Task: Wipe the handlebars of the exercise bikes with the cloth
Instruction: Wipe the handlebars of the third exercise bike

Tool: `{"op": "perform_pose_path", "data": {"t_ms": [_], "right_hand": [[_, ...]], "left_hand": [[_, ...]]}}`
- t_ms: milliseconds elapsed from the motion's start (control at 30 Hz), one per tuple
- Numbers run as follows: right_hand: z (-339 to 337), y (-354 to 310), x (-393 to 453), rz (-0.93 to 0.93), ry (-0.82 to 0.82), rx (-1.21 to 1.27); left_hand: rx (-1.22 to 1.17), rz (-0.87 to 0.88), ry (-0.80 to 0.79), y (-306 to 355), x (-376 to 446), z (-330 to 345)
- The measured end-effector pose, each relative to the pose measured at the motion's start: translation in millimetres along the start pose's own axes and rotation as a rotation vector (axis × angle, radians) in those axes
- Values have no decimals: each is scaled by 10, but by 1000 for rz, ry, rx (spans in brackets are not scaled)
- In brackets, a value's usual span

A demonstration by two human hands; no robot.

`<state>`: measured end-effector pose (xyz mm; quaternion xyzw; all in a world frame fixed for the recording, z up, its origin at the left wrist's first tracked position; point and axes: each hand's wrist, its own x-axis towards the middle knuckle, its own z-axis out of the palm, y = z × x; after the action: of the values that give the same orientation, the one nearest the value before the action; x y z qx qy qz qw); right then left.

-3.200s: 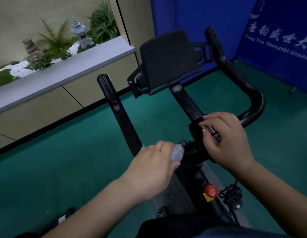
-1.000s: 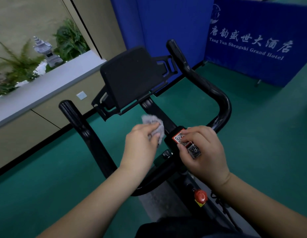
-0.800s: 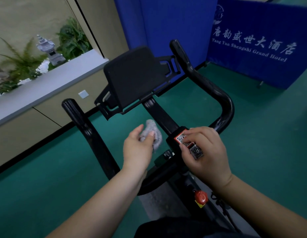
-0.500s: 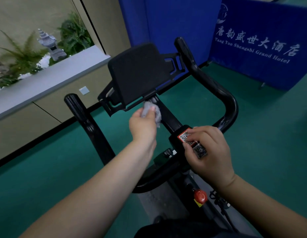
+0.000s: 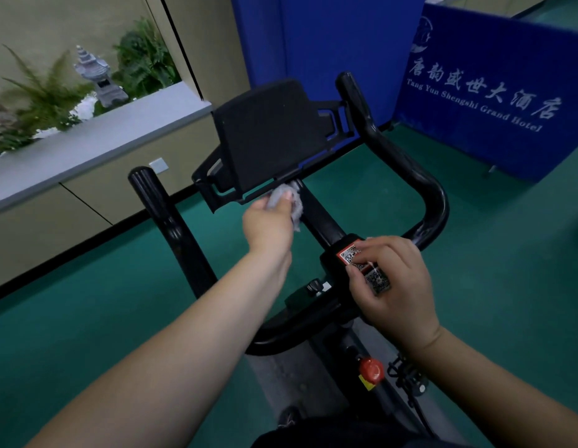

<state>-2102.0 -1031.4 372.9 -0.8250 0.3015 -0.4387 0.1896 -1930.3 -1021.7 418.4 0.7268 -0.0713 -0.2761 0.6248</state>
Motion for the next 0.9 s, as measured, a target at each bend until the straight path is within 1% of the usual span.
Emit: {"op": "perform_pose_path", "data": {"t_ms": [67, 167, 233, 300, 400, 533, 633, 733, 800, 867, 900], "right_hand": [[-9, -4, 1, 8, -8, 3], [-26, -13, 23, 12, -40, 4], [-47, -22, 60, 20, -101, -3], [-94, -35, 137, 65, -176, 0], [-167, -80, 327, 153, -241, 18], [-151, -231, 615, 193, -394, 75], [-84, -338, 746, 265, -536, 178], [-5, -269, 899, 320, -531, 230], [2, -141, 1069, 347, -555, 283], [-15, -1, 1271, 342, -675, 344], [-22, 64, 1364, 312, -751, 318]], "left_hand": [[11, 45, -3, -28, -52, 30], [90, 30, -134, -161, -278, -78], [145, 28, -211, -192, -407, -226], [233, 122, -246, -176, -509, -372], [369, 290, -289, -161, -667, -488], [500, 469, -307, -176, -821, -505], [546, 508, -322, -162, -855, -535], [628, 503, -328, -213, -847, -647], [750, 515, -328, -287, -828, -753], [898, 572, -371, -356, -841, -832], [978, 600, -405, -371, -870, -850]]}}
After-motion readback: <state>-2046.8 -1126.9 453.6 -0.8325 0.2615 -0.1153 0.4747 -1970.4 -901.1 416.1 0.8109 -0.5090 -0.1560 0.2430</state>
